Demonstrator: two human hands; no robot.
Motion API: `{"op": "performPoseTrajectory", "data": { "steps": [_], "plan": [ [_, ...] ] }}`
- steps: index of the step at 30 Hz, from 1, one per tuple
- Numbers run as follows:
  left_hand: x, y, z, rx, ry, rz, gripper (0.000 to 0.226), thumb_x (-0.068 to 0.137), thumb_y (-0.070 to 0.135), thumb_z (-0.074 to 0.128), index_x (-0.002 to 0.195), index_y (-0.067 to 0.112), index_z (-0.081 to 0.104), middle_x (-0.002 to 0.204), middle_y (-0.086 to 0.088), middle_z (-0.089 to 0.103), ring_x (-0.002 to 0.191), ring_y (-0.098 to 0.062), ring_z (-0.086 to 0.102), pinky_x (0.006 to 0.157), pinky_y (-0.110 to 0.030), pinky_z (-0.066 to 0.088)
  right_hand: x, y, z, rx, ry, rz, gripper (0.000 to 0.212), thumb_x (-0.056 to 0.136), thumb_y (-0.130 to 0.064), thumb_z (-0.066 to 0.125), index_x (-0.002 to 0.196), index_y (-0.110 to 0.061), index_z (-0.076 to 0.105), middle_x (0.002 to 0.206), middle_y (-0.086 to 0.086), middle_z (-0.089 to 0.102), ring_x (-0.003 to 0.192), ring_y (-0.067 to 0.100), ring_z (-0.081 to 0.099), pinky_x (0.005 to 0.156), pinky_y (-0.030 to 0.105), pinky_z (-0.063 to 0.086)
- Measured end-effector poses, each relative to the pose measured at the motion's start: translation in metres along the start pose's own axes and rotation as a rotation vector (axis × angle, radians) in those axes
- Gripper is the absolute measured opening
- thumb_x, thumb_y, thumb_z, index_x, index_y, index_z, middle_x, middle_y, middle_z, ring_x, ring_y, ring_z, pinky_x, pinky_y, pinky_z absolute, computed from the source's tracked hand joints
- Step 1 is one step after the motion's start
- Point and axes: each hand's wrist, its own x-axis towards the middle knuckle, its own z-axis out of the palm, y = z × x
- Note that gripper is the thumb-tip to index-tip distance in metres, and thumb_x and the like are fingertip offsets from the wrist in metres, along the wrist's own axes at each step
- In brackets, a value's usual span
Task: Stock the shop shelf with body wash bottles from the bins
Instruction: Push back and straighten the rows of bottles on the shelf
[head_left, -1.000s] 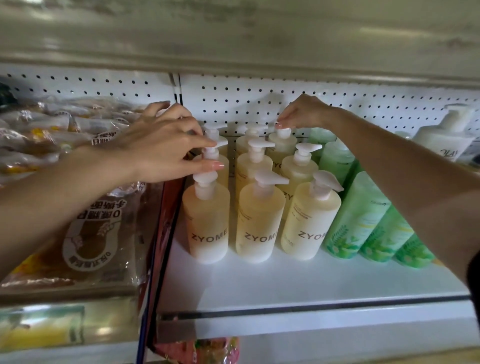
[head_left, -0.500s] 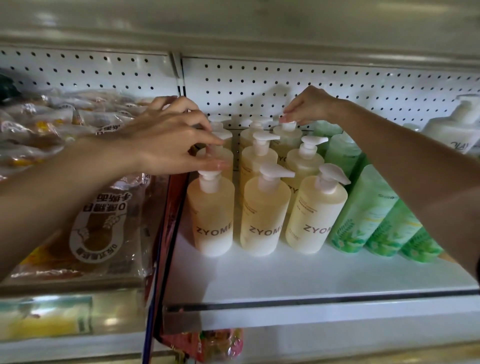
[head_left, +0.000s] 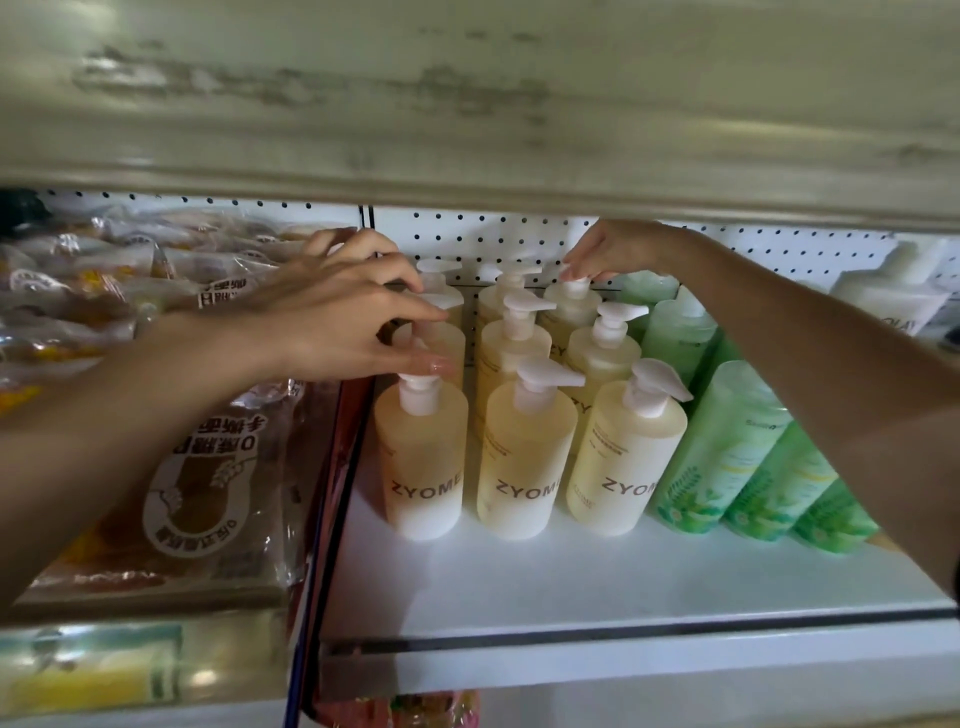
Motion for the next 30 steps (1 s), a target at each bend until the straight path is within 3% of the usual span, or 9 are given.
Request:
{"op": "performPoseTrajectory", "data": {
  "steps": [3, 5, 10, 15, 20, 23, 27, 30],
  "plan": [
    [0.000, 0.001, 0.000, -0.003, 0.014, -0.003, 0.102, 0.056, 0.094, -0.010, 0.128, 0.053, 0.050, 0.131, 0.020, 0.046, 0.126, -0.012, 0.028, 0.103, -0.041, 0.027, 0.001, 0.002, -0.001, 0.014, -0.016, 0.004, 0.048, 0.085, -0.024, 0.070, 0.121, 0.005, 0.058, 0.135, 0.014, 0.055, 0.118, 0.025, 0.056, 0.085, 0.015, 0.047],
    [0.000, 0.002, -0.001, -0.007, 0.010, -0.004, 0.105, 0.054, 0.094, -0.013, 0.129, 0.053, 0.048, 0.132, 0.020, 0.044, 0.128, -0.011, 0.027, 0.104, -0.041, 0.026, 0.000, 0.003, -0.002, 0.022, -0.018, 0.019, 0.046, 0.083, -0.025, 0.072, 0.120, 0.001, 0.060, 0.130, 0.008, 0.059, 0.112, 0.019, 0.059, 0.094, 0.022, 0.045],
    [-0.001, 0.003, -0.002, -0.025, 0.005, -0.009, 0.109, 0.051, 0.095, -0.015, 0.129, 0.053, 0.048, 0.133, 0.020, 0.042, 0.128, -0.010, 0.025, 0.104, -0.042, 0.027, -0.005, 0.003, -0.003, 0.008, -0.009, 0.024, 0.054, 0.083, -0.031, 0.072, 0.124, 0.000, 0.058, 0.129, 0.009, 0.061, 0.094, 0.010, 0.064, 0.095, 0.020, 0.042],
    [-0.001, 0.003, -0.002, -0.019, 0.000, -0.005, 0.108, 0.051, 0.095, -0.015, 0.129, 0.054, 0.047, 0.134, 0.021, 0.042, 0.128, -0.009, 0.023, 0.105, -0.042, 0.026, -0.009, 0.004, 0.000, 0.022, 0.016, 0.027, 0.052, 0.087, -0.026, 0.069, 0.127, 0.005, 0.054, 0.133, 0.020, 0.054, 0.119, 0.028, 0.056, 0.104, 0.027, 0.041],
    [-0.001, 0.003, -0.002, -0.006, 0.004, 0.004, 0.105, 0.054, 0.094, -0.012, 0.129, 0.053, 0.048, 0.133, 0.021, 0.042, 0.127, -0.008, 0.023, 0.104, -0.038, 0.025, -0.007, 0.008, 0.004, 0.071, 0.039, 0.037, 0.048, 0.089, -0.024, 0.066, 0.123, 0.006, 0.052, 0.133, 0.021, 0.053, 0.126, 0.035, 0.048, 0.111, 0.040, 0.035],
    [-0.001, 0.003, -0.003, -0.017, -0.010, 0.003, 0.104, 0.054, 0.094, -0.010, 0.130, 0.053, 0.047, 0.135, 0.021, 0.041, 0.129, -0.008, 0.021, 0.102, -0.035, 0.022, -0.006, 0.007, 0.006, 0.053, 0.014, 0.040, 0.052, 0.096, -0.019, 0.055, 0.135, 0.011, 0.038, 0.144, 0.026, 0.036, 0.134, 0.036, 0.035, 0.113, 0.035, 0.028],
    [-0.002, 0.005, -0.004, -0.011, -0.027, 0.001, 0.104, 0.053, 0.094, -0.011, 0.132, 0.053, 0.045, 0.138, 0.021, 0.039, 0.131, -0.008, 0.020, 0.102, -0.035, 0.022, -0.006, 0.005, 0.008, 0.038, -0.012, 0.059, 0.050, 0.098, -0.027, 0.051, 0.139, 0.000, 0.040, 0.147, 0.013, 0.039, 0.135, 0.025, 0.038, 0.112, 0.029, 0.027],
    [-0.002, 0.006, -0.006, -0.016, -0.029, 0.000, 0.108, 0.051, 0.094, -0.014, 0.131, 0.054, 0.046, 0.138, 0.021, 0.040, 0.130, -0.007, 0.020, 0.103, -0.035, 0.023, -0.008, 0.004, 0.010, -0.003, 0.000, 0.057, 0.051, 0.099, -0.026, 0.048, 0.141, -0.001, 0.037, 0.149, 0.016, 0.035, 0.137, 0.027, 0.035, 0.110, 0.029, 0.026]
  ]
}}
